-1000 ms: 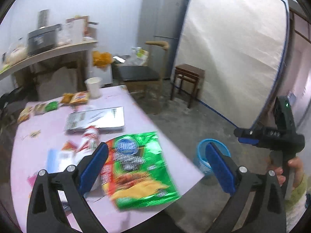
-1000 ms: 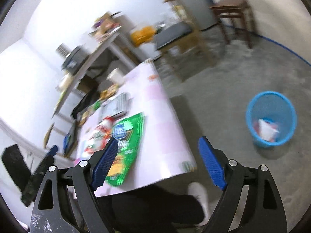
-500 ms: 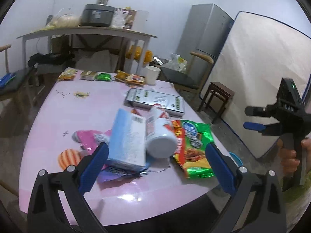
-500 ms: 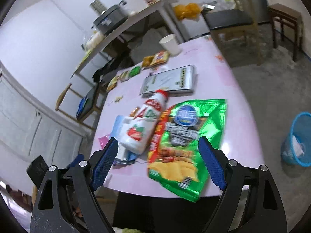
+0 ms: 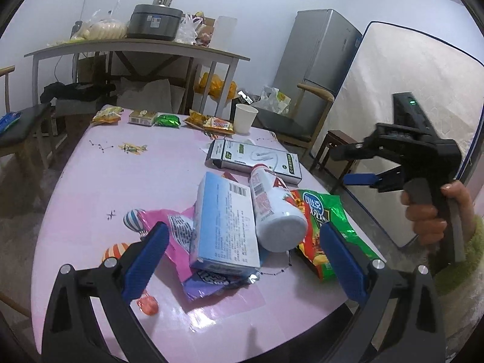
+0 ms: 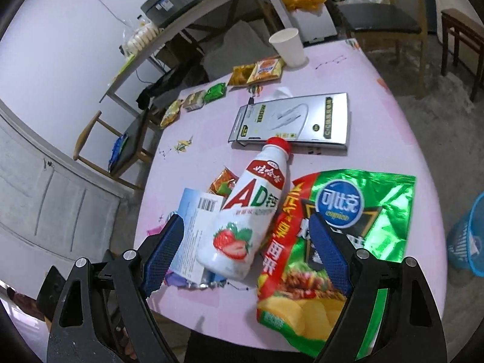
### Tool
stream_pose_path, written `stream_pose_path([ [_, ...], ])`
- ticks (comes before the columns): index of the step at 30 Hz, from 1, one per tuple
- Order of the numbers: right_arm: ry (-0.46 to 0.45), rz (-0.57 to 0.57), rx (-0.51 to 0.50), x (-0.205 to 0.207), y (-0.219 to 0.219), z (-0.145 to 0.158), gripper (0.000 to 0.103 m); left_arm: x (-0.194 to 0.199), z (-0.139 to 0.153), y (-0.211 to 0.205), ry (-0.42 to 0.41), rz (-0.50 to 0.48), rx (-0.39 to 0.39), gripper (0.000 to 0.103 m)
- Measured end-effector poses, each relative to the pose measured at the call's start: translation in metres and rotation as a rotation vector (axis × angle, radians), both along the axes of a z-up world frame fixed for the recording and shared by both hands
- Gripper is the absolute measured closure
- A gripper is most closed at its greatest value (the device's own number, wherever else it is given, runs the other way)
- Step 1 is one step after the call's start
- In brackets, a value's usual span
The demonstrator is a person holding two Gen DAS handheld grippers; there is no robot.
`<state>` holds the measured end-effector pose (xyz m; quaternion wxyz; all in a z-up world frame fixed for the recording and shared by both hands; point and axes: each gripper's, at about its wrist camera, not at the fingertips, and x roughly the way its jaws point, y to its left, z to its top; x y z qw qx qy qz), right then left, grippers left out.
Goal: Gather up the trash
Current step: 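Grasp the white tissue paper beside the silver box with the right tool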
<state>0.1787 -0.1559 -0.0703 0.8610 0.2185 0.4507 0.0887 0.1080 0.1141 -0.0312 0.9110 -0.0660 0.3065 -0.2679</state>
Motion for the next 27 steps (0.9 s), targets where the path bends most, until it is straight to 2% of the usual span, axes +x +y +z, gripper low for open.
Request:
stream_pose_path([
  [6, 0.019, 0.015, 0.002, 0.027, 0.005, -0.006, 0.022, 0.014, 0.008, 0.009, -0.008, -0.007, -0.027, 0.006],
  [10, -0.009, 0.035, -0.032, 0.047, -0.003, 0.007, 0.022, 0.03, 0.008, 0.009, 0.017, -0.008, -0.039, 0.005],
  [13, -0.032, 0.054, -0.074, 0.075, -0.015, 0.022, 0.022, 0.048, 0.006, 0.006, 0.054, 0.0, -0.058, 0.006],
  [15, -0.006, 0.071, -0.069, 0.106, -0.024, 0.023, 0.023, 0.059, 0.005, 0.004, 0.082, 0.018, -0.07, 0.006],
  [19, 0.11, 0.061, -0.064, 0.168, -0.034, 0.003, 0.038, 0.076, 0.002, 0.001, 0.119, 0.035, -0.099, 0.006],
  [21, 0.169, 0.055, -0.096, 0.199, -0.035, -0.016, 0.045, 0.083, -0.001, -0.002, 0.132, 0.038, -0.1, 0.006],
  [24, 0.242, 0.041, -0.122, 0.229, -0.037, -0.043, 0.056, 0.091, -0.005, -0.006, 0.148, 0.039, -0.081, 0.006],
  [27, 0.285, 0.031, -0.121, 0.246, -0.041, -0.061, 0.06, 0.095, -0.01, -0.009, 0.154, 0.029, -0.062, 0.006],
])
